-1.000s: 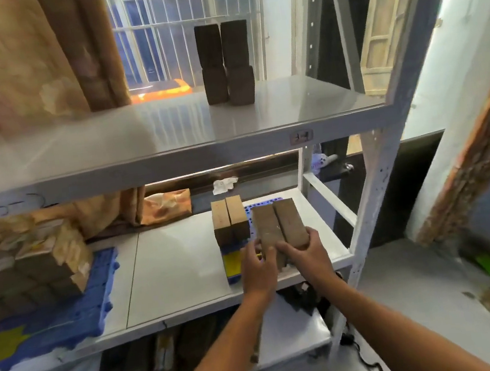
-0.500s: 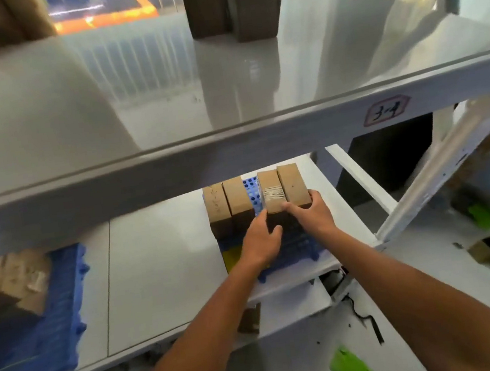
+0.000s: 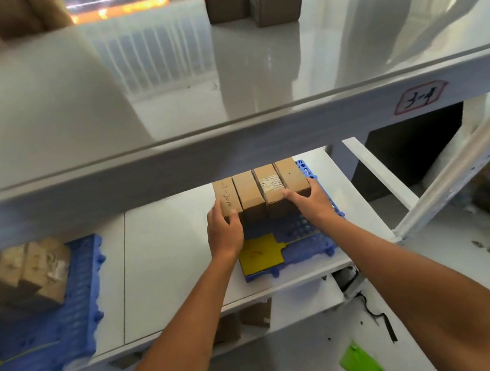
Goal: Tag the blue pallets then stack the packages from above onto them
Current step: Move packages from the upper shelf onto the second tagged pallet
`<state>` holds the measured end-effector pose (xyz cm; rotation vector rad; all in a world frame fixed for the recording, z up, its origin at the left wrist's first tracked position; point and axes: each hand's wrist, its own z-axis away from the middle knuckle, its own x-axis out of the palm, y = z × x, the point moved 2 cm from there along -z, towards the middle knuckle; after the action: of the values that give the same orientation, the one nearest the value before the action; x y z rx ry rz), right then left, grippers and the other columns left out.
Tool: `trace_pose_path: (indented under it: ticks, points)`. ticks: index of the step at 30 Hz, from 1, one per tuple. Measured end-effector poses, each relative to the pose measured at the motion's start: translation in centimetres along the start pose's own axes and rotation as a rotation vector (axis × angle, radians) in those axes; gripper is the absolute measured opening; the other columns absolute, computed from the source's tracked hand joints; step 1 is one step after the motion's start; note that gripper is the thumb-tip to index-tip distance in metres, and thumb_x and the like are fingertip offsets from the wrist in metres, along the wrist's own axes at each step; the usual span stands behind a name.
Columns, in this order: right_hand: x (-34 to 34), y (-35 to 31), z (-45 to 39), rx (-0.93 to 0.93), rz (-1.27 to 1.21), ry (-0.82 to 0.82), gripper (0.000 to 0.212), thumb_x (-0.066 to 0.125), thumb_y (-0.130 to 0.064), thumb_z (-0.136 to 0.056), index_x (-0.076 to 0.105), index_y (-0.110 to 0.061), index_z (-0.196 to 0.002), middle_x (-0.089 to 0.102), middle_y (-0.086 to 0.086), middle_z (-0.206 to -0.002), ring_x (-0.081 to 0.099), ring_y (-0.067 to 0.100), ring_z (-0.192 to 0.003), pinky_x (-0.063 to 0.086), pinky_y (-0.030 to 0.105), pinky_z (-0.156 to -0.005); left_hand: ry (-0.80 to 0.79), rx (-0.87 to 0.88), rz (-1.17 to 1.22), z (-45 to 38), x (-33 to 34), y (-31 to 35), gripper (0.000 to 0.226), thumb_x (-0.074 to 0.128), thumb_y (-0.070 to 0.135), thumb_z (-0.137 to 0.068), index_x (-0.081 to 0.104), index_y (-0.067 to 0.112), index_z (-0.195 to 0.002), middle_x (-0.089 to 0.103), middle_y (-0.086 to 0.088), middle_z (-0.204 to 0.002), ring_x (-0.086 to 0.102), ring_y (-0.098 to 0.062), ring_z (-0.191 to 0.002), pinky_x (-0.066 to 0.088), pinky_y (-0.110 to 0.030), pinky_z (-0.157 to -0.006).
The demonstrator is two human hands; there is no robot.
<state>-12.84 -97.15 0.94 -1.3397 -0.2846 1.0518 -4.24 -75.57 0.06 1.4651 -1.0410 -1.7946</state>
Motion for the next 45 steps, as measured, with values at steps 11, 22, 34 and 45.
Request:
trace_pose_path:
  ticks: [11,22,34,45]
  points:
    - [-4.6,-3.0,6.7,-0.039,0.197,-0.026,0.054,0.032,-0.041,-0.111,0.05,-0.006,-0.147,0.054,0.02,-0.149,0.053,0.037,-0.133,0.039,0.043,-0.113,-0.014,0.002,-0.067,3.9,-4.0,1.7,0.052,0.031,0.041,-0.109,0.034,0.023,-0.157,0.035,-0.004,-0.165,0.036,-0.028,-0.15,0.034,-0.046,-0.118]
    - [-10.1,-11.1,25.0,-0.359,0.48,-0.13,0.053,0.042,-0.045,-0.108,0.053,-0.012,-0.148,0.056,0.015,-0.149,0.052,0.032,-0.137,0.039,0.038,-0.112,-0.093,0.464,-0.326,19.9,-11.8,16.0,0.042,0.03,0.04,-0.109,0.059,0.024,-0.134,0.058,-0.008,-0.145,0.057,-0.032,-0.129,0.045,-0.041,-0.108]
    - [-13.8,-22.3,33.4,-0.864,0.353,0.291,0.045,0.043,-0.045,-0.108,0.059,-0.021,-0.143,0.063,0.004,-0.145,0.061,0.025,-0.13,0.046,0.037,-0.105,0.105,0.686,0.058,26.9,-21.2,27.4,0.063,0.027,0.074,-0.096,0.06,0.032,-0.13,0.067,-0.002,-0.133,0.064,-0.022,-0.123,0.047,-0.045,-0.112]
    - [-12.9,-28.8,20.9,-0.747,0.192,0.357,0.064,0.045,-0.047,-0.107,0.032,-0.014,-0.16,0.036,0.007,-0.166,0.036,0.026,-0.152,0.029,0.038,-0.121,-0.047,0.493,0.221,12.3,-20.5,32.1,0.059,0.025,0.048,-0.11,0.037,0.015,-0.157,0.036,-0.003,-0.164,0.032,-0.02,-0.153,0.017,-0.031,-0.124]
